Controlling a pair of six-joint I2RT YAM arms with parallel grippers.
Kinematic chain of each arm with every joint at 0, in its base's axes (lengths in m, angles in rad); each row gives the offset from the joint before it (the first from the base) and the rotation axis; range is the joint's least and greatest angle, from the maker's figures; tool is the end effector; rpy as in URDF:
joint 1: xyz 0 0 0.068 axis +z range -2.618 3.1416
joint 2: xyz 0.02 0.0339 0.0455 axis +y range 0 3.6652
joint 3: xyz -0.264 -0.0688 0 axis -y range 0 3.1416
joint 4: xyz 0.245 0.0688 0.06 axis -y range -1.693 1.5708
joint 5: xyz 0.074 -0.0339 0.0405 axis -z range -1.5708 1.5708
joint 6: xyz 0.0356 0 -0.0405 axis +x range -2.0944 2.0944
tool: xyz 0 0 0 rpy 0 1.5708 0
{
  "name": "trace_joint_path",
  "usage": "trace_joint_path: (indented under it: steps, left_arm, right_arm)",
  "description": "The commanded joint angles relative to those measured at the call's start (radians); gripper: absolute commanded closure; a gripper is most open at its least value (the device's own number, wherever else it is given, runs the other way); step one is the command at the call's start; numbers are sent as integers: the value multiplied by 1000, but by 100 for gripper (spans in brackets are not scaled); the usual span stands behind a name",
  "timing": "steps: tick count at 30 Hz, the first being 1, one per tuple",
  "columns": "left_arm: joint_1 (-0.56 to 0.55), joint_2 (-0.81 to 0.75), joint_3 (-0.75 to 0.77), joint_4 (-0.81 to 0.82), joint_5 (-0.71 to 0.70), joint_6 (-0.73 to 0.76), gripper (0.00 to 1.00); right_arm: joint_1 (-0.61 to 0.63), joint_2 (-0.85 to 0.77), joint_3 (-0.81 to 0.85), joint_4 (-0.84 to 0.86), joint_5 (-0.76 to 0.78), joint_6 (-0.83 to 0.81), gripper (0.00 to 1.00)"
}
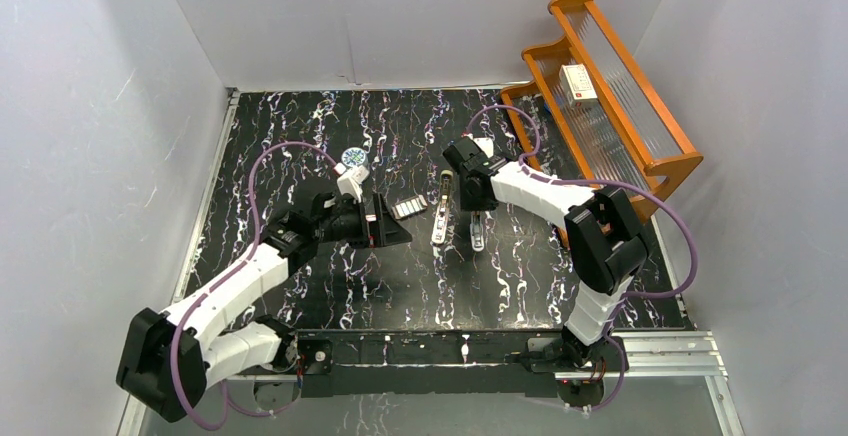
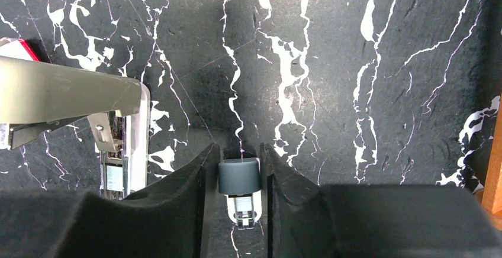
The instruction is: Load the staples into the stapler
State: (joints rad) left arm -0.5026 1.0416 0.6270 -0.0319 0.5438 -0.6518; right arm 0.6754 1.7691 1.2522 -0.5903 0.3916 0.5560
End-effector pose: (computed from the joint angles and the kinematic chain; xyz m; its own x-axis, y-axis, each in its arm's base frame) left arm 0.1921 -0.1266 0.2525 -0.7990 -0.1532 -0.5815 0.4233 0.5437 -0.7248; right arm 0.2914 0.2160 0.2078 -0.8276 -0.0379 -0.5600 -0.0093 0.9985 -0.0539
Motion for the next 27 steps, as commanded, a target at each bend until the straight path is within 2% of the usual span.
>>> trace_joint_path:
  steps: [1,10,13,17,24,27]
  left_arm:
    - [-24,39,-27,27,42,-43,13]
    - [-88,135,-63,152,-14,-212,26]
    - [-117,161,-73,218,-33,-281,36]
    - [-158,189,-84,306,-93,-377,43]
    - [-229,315,-59,396,-147,-441,51]
    - [-280,389,-38,438,-186,-479,60]
  right_arm:
    - [-3,-48,1,4,28,19,62]
    - [-1,-143,-82,21,22,50,65]
    - [0,-160,-98,25,4,47,66]
    - [8,-176,-111,31,-7,51,66]
    - [24,-199,-137,32,-28,66,66]
    - [32,-197,-141,35,-35,76,66]
